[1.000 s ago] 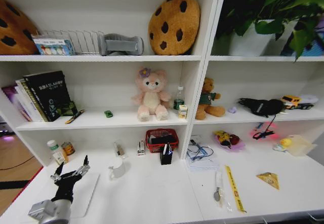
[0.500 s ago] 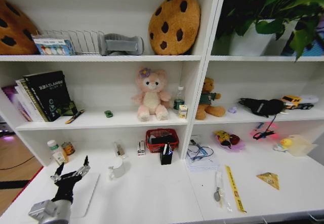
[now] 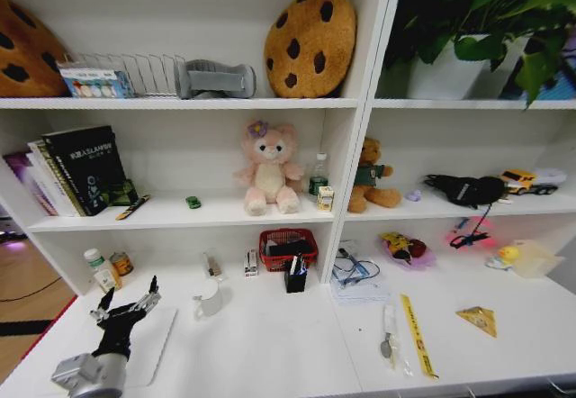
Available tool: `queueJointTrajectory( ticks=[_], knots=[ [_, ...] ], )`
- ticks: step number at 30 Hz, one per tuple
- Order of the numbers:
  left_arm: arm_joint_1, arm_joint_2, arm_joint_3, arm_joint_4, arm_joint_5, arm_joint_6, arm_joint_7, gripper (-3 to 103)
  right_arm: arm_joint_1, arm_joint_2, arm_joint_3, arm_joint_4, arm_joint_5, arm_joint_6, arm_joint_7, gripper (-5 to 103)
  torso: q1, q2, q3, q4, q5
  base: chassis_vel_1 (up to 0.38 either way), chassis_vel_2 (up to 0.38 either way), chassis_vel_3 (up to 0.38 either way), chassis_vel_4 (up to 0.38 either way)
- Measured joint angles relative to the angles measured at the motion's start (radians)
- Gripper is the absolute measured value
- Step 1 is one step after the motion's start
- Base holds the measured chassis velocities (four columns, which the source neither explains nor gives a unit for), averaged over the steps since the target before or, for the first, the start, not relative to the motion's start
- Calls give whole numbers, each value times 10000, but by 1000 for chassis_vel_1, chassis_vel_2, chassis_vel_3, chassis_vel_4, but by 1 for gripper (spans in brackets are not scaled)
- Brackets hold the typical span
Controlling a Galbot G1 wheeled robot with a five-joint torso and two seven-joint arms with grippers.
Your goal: Organize the objects on the table.
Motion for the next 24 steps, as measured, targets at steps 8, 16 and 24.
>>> queueJointTrajectory(
  ticks=[8,16,24],
  knots=[
    [-2,-70,51,79,27,-102,36,100,-1524,-88,286,1391,-366,380,-85,100,0,0,-1,4,-1,0,0,0,0],
    [-29,-169,46,154,26,-207,80,100,-3342,-160,619,2915,-787,892,431,100,0,1,-1,4,-1,0,0,0,0],
    [-69,-415,62,214,83,-310,209,100,-5152,378,973,4377,-1125,1489,825,100,-1,1,-1,1,-2,0,0,0,0]
  ],
)
